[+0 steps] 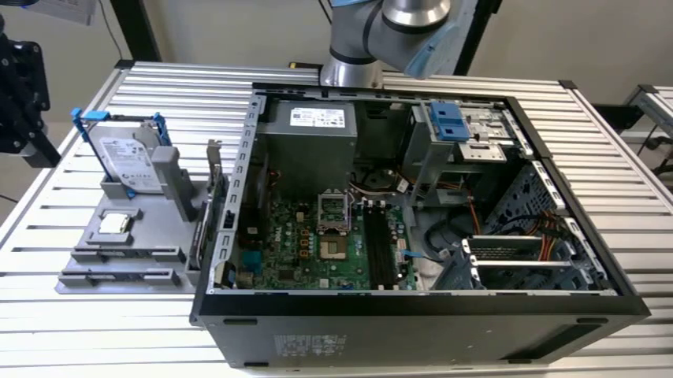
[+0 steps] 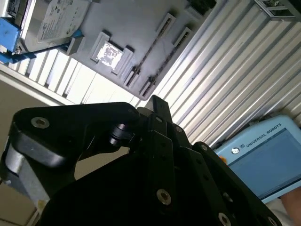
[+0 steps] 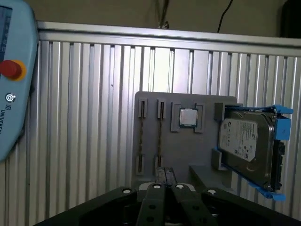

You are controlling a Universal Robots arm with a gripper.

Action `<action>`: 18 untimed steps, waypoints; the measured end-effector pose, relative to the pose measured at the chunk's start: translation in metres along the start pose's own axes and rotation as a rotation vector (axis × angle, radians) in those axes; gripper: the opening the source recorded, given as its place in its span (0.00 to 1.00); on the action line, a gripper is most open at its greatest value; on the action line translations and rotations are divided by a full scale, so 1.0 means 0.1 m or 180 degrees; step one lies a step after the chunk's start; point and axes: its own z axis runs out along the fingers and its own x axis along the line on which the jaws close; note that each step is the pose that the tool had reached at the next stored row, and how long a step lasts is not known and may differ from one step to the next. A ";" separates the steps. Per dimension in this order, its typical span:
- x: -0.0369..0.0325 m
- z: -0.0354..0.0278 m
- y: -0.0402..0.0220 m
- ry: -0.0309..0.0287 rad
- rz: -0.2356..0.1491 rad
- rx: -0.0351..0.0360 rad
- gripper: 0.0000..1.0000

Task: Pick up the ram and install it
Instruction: 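Pick up the ram and move it above insertion slot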

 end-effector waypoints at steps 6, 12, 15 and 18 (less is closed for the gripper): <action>0.000 0.000 -0.003 0.0000 0.0000 0.0000 0.00; 0.000 0.000 -0.007 0.0000 0.0000 0.0000 1.00; 0.000 0.000 -0.011 0.0000 0.0000 0.0000 1.00; 0.000 0.000 -0.013 0.0000 0.0000 0.0000 1.00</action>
